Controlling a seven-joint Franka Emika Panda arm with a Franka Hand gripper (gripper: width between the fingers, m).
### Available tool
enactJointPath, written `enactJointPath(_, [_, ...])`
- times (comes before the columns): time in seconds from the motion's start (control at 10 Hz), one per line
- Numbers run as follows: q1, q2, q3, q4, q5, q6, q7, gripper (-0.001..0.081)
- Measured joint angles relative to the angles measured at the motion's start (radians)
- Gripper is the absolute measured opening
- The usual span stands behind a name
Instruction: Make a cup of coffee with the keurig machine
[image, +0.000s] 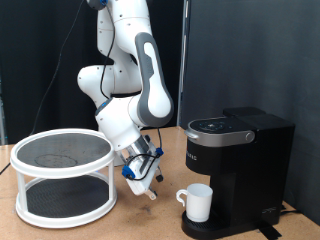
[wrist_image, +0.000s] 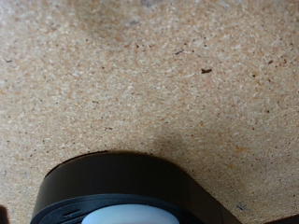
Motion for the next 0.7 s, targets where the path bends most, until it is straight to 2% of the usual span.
enactJointPath(0.1, [0.0,-0.007,0.001,-0.004,0.0,-0.04,-0.004,0.0734])
enactJointPath(0.4, [-0.015,-0.117,-0.016,-0.044,0.002,-0.272,-0.036,0.0734])
enactJointPath(0.7, [-0.019,-0.238,-0.026,-0.085,-0.007,-0.358,-0.015,0.0734])
